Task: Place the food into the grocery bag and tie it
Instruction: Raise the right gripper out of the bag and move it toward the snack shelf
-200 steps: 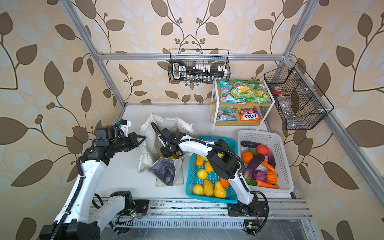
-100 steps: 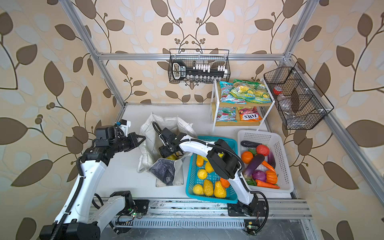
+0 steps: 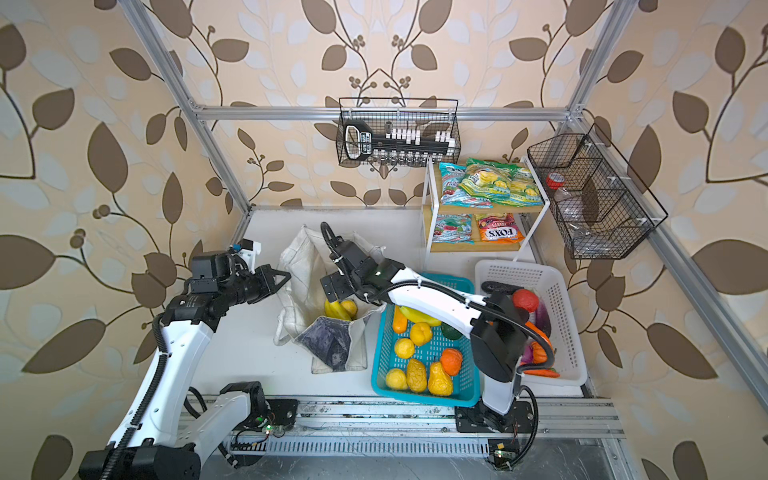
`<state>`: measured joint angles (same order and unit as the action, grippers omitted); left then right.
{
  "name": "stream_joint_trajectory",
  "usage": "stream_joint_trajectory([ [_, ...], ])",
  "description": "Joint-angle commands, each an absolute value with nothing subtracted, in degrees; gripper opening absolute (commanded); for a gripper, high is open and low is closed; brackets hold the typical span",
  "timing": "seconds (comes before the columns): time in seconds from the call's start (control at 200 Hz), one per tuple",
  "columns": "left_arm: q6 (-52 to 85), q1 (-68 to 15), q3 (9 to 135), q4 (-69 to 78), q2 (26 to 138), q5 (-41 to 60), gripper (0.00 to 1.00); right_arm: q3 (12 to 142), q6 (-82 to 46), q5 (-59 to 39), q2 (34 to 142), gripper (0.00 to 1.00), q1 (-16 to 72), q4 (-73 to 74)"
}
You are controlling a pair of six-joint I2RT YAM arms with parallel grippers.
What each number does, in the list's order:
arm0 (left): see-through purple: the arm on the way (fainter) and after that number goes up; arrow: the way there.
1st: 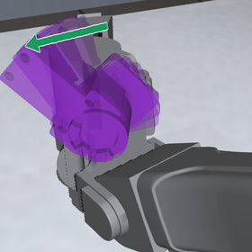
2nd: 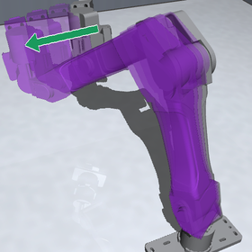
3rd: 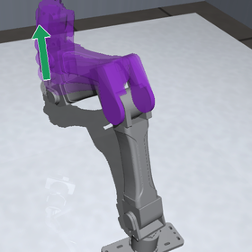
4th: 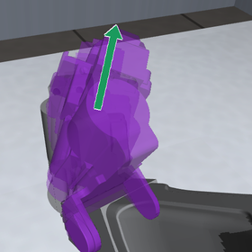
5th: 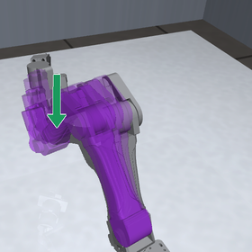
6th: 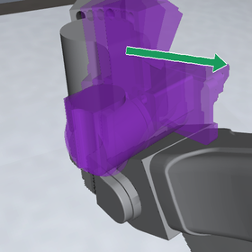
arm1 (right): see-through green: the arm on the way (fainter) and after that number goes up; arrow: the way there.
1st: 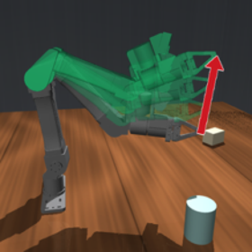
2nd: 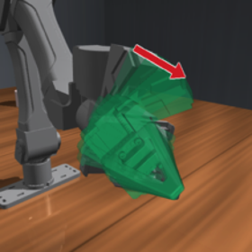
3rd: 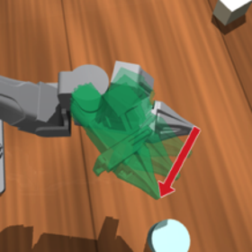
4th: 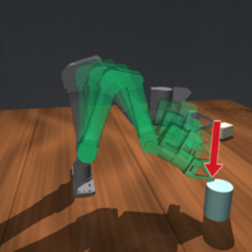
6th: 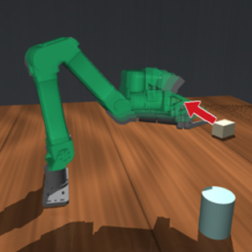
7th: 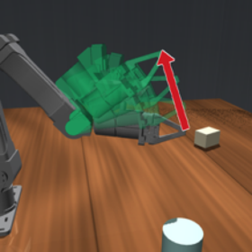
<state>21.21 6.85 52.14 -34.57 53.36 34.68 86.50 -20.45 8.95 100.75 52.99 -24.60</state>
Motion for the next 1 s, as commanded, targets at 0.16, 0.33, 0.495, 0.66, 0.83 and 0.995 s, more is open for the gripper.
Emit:
stream_joint_trajectory([
  [0.16, 20.7, 7.2, 52.3, -34.2, 52.2, 32.1, 0.0, 78.6, -16.4, 18.3, 85.9, 1.0, 50.4, -17.3],
  [0.33, 20.3, 7.2, 52.6, -34.4, 53.0, 32.6, 0.0, 75.0, -14.8, 22.9, 76.0, 1.0, 47.7, -16.7],
  [0.495, 20.3, 7.2, 52.9, -34.6, 52.7, 32.3, 0.0, 74.1, -12.7, 23.7, 66.2, 1.0, 43.8, -20.3],
  [0.66, 20.9, 7.2, 52.7, -34.8, 51.8, 30.3, 0.0, 76.4, -10.3, 18.3, 59.9, 1.0, 35.5, -24.0],
  [0.83, 21.0, 7.2, 52.7, -35.2, 51.0, 28.7, 0.0, 81.0, -11.8, 8.7, 59.5, 1.0, 22.1, -26.6],
  [0.995, 21.2, 7.2, 52.6, -35.1, 50.8, 28.6, 0.0, 82.8, -16.9, -2.6, 60.7, 1.0, 8.1, -26.4],
])
